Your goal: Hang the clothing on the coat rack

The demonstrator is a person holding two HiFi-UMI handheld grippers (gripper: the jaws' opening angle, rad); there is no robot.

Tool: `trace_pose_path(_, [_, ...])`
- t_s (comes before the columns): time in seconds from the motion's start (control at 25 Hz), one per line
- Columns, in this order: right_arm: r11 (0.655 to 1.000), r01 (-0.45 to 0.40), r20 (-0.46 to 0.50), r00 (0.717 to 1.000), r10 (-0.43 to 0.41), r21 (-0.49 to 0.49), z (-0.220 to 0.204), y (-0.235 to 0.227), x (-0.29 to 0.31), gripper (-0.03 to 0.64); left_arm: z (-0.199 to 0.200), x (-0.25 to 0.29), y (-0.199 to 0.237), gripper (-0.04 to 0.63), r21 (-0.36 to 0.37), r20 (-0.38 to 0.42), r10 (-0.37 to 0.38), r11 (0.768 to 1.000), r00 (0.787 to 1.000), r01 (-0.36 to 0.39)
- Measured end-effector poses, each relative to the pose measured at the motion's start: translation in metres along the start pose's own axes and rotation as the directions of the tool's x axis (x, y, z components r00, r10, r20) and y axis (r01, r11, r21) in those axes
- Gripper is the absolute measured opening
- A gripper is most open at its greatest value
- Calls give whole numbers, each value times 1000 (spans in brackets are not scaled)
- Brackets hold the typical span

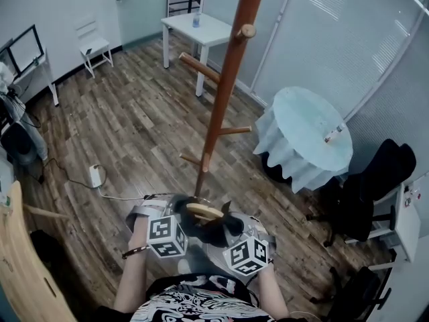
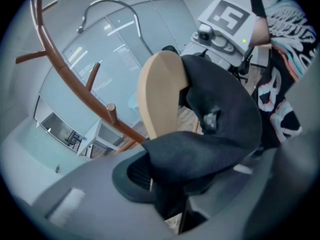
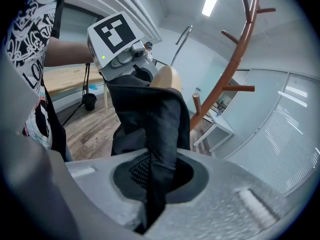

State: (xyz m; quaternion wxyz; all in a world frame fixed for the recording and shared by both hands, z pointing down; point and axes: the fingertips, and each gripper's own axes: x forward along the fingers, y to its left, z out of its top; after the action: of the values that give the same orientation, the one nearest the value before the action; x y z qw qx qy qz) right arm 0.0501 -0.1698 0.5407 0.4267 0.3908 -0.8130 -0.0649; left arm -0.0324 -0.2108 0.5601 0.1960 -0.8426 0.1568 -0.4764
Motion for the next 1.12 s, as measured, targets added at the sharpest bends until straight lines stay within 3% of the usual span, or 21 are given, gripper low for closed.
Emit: trace_pose_path(1.12, [996, -83, -45, 995, 85, 43, -28, -66, 99, 21, -23, 98, 61, 86, -51, -35, -89, 995, 995, 87])
